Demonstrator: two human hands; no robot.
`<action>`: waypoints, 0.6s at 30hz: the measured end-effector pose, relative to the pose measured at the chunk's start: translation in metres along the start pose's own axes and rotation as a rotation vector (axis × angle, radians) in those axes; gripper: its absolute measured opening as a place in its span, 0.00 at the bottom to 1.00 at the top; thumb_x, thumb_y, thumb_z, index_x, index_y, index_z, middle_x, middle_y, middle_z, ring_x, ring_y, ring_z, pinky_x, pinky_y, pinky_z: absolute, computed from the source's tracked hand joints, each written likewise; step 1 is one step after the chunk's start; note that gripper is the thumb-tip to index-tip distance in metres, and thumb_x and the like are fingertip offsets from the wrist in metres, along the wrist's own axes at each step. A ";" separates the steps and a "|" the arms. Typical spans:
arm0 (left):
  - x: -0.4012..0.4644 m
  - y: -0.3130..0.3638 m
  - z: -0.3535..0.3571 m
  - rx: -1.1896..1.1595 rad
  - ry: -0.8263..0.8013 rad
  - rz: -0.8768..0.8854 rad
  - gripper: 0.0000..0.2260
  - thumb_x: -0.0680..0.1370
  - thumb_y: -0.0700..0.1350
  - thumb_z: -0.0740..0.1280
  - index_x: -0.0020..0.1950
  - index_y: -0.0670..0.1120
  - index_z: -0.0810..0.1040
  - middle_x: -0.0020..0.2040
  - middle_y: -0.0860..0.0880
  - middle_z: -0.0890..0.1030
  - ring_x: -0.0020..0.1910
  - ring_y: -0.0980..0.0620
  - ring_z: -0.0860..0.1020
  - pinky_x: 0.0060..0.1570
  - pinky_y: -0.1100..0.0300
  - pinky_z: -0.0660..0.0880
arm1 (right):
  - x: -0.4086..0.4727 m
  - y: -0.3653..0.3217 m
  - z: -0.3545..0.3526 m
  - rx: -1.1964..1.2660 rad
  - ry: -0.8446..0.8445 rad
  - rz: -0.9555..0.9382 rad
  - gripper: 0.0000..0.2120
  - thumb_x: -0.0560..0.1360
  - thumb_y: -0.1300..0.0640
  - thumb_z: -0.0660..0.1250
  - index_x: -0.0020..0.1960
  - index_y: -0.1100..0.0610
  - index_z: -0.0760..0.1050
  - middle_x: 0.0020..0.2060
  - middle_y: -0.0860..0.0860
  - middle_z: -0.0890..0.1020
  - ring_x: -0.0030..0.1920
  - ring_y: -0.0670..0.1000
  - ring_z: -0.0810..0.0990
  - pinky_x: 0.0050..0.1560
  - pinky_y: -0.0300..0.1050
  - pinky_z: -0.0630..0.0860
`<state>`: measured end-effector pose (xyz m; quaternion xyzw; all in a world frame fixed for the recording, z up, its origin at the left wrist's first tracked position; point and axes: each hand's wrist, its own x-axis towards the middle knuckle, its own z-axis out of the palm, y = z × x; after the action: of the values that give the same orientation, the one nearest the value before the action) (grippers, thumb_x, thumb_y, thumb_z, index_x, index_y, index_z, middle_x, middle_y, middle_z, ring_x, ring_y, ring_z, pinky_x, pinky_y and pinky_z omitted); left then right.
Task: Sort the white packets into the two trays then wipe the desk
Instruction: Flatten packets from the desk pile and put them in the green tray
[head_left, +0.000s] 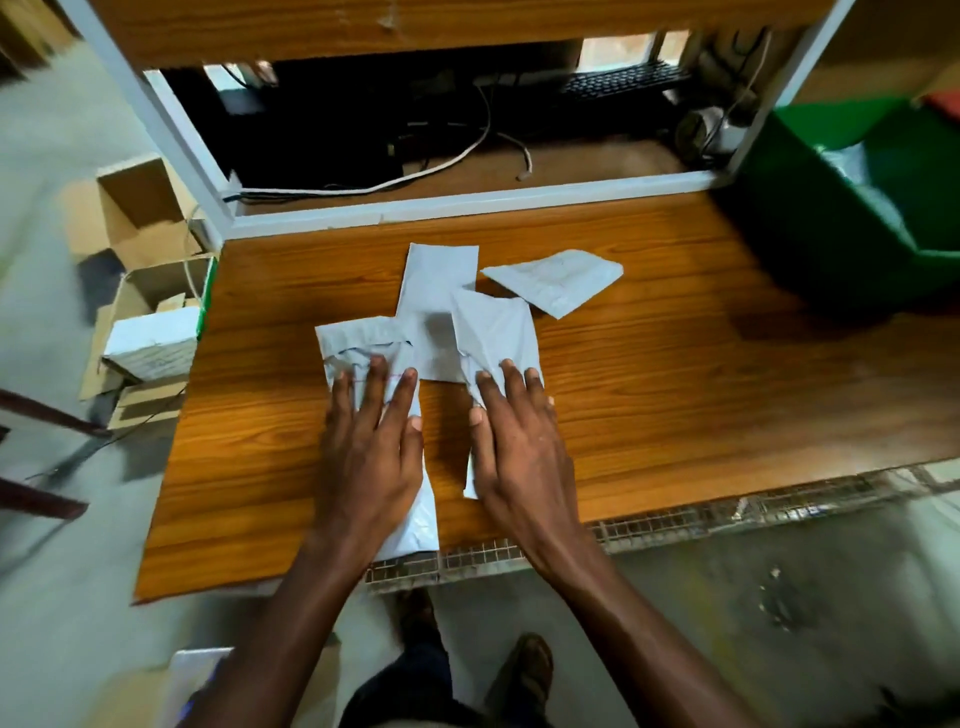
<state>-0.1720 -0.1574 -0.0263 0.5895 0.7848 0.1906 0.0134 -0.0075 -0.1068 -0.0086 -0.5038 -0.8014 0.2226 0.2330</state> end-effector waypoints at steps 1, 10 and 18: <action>-0.003 0.007 -0.002 0.001 0.008 -0.002 0.24 0.82 0.53 0.53 0.79 0.51 0.61 0.81 0.47 0.55 0.80 0.39 0.48 0.76 0.40 0.54 | -0.006 0.003 -0.008 0.010 -0.002 -0.003 0.24 0.85 0.44 0.46 0.79 0.49 0.61 0.80 0.52 0.59 0.81 0.53 0.51 0.80 0.57 0.54; -0.012 0.056 -0.007 -0.067 -0.013 0.069 0.25 0.83 0.55 0.51 0.80 0.54 0.57 0.81 0.50 0.51 0.80 0.41 0.46 0.76 0.44 0.49 | -0.040 0.012 -0.050 0.010 0.119 0.014 0.24 0.85 0.44 0.47 0.79 0.48 0.61 0.80 0.50 0.58 0.82 0.51 0.48 0.80 0.57 0.52; -0.002 0.121 0.003 -0.105 -0.107 0.311 0.25 0.83 0.56 0.50 0.80 0.55 0.56 0.81 0.50 0.52 0.80 0.43 0.44 0.77 0.45 0.50 | -0.067 0.055 -0.084 -0.092 0.246 0.221 0.24 0.85 0.43 0.46 0.80 0.47 0.59 0.81 0.49 0.56 0.82 0.51 0.47 0.80 0.56 0.50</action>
<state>-0.0589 -0.1305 0.0084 0.7117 0.6713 0.1993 0.0564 0.1075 -0.1359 0.0152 -0.6224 -0.7161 0.1464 0.2801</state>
